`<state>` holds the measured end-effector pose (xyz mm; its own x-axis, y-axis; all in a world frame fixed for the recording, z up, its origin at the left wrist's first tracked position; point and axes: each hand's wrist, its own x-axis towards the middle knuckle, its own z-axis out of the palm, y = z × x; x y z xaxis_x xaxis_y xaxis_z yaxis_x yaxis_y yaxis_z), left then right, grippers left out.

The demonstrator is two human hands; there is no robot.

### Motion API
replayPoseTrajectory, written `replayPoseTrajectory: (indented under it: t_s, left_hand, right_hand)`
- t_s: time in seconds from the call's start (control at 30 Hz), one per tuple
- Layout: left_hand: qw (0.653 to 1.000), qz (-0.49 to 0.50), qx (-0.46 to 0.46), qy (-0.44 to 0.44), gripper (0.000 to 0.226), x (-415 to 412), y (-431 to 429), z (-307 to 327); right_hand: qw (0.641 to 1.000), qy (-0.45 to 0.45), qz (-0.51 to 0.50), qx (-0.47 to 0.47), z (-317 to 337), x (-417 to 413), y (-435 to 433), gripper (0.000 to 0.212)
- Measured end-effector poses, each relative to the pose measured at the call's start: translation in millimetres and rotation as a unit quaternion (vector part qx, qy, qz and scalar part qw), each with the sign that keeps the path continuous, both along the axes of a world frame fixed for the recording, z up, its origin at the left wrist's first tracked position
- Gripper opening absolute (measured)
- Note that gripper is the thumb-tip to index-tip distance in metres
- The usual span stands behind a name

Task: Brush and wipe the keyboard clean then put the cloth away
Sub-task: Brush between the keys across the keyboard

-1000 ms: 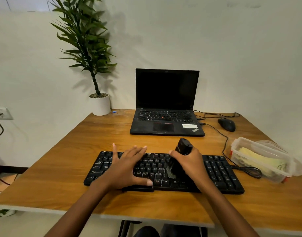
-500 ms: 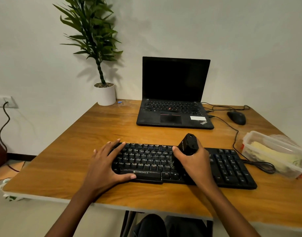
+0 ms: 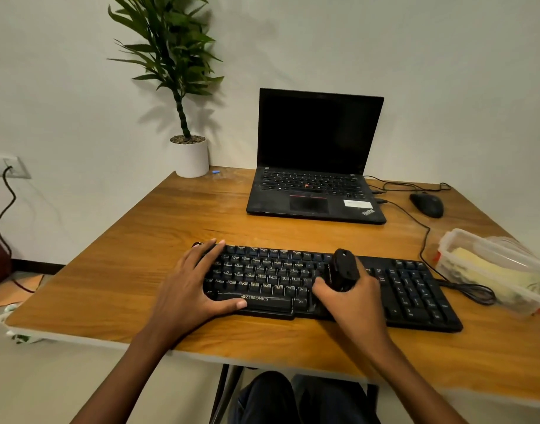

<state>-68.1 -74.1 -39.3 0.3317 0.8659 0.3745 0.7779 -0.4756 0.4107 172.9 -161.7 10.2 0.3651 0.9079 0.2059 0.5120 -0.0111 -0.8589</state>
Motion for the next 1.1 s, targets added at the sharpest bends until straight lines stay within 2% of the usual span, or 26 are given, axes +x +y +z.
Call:
replayPoseTrajectory:
  t_s: [0.1,0.23,0.4,0.57,0.67,0.77,0.87,0.93,1.03,1.1]
  left_hand:
    - [1.0,-0.001,0.002,-0.004,0.113,-1,0,-1]
    - [1.0,-0.001,0.006,-0.004,0.112,-1,0,-2]
    - [1.0,-0.009,0.012,-0.007,0.112,-1,1,-2]
    - [1.0,-0.007,0.002,-0.01,0.113,-1,1,-2]
    - [1.0,-0.001,-0.013,-0.001,0.113,-2,1,-2]
    - [1.0,0.004,-0.022,-0.004,0.114,-2,0,-2]
    - [1.0,0.003,-0.024,-0.004,0.112,-1,-1,-2]
    - [1.0,0.005,-0.022,-0.007,0.113,-1,0,-2]
    - [1.0,0.005,-0.024,-0.003,0.114,-1,0,-2]
    - [1.0,0.006,-0.026,-0.005,0.115,-1,0,-2]
  right_hand:
    - [0.998,0.042,0.007,-0.043,9,17,2,0.014]
    - [0.996,0.077,-0.046,0.006,9,20,-1,0.016]
    - [0.996,0.071,0.01,-0.055,7,9,-10,0.014]
    - [0.997,0.065,-0.024,0.016,19,9,18,0.02]
    - [0.999,0.037,-0.001,-0.02,1,-6,12,0.02]
    - [0.995,0.051,0.027,-0.08,6,-3,13,0.016]
    - [0.996,0.079,-0.005,-0.035,19,4,24,0.016]
    - [0.998,0.058,-0.012,-0.005,17,-4,26,0.019]
    - [0.998,-0.007,0.022,-0.059,5,-16,19,0.021]
    - [0.992,-0.008,0.047,-0.118,10,-12,19,0.019]
